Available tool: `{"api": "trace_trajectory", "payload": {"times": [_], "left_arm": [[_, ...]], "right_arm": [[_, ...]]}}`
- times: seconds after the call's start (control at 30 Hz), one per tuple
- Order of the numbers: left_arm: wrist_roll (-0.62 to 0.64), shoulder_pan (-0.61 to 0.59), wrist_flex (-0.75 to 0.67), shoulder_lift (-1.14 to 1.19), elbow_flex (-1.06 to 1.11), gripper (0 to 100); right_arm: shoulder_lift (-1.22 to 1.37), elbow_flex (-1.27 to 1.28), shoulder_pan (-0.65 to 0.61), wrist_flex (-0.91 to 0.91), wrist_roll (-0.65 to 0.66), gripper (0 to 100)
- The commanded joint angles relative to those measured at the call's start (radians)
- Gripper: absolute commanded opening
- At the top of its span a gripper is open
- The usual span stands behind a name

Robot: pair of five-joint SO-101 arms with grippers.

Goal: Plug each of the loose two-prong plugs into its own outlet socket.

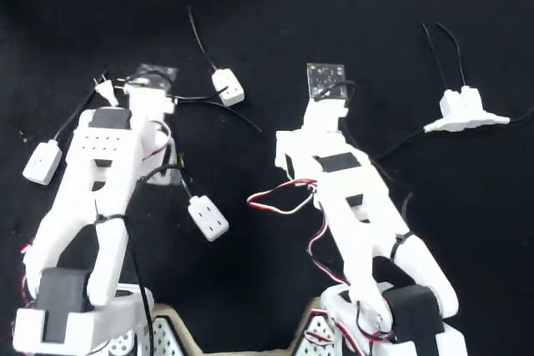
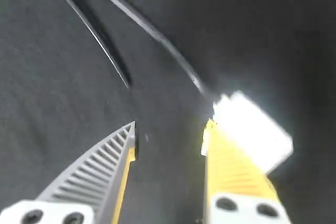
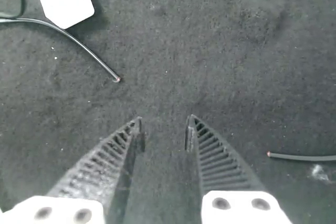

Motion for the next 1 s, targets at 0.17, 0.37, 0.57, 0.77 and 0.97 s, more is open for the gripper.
{"api": "trace_trajectory", "payload": {"times": [0.17, 0.37, 0.57, 0.77, 0.97], "left_arm": [[0.207, 0.001, -0.416, 0.124, 0.058, 21], [0.295, -0.042, -0.422, 0.293, 0.007, 21], [0.318, -0.085, -0.321, 0.328, -0.068, 21], [0.318, -0.077, -0.305, 0.336, -0.044, 4], [0.318, -0.074, -0.267, 0.325, 0.005, 3]], "right_arm": [[-0.038, -0.084, 0.015, 0.000, -0.005, 12.6], [-0.038, -0.084, 0.015, 0.000, -0.005, 12.6], [-0.038, -0.084, 0.015, 0.000, -0.005, 12.6], [-0.038, -0.085, 0.015, 0.000, -0.005, 12.6], [-0.038, -0.085, 0.015, 0.000, -0.005, 12.6]]}}
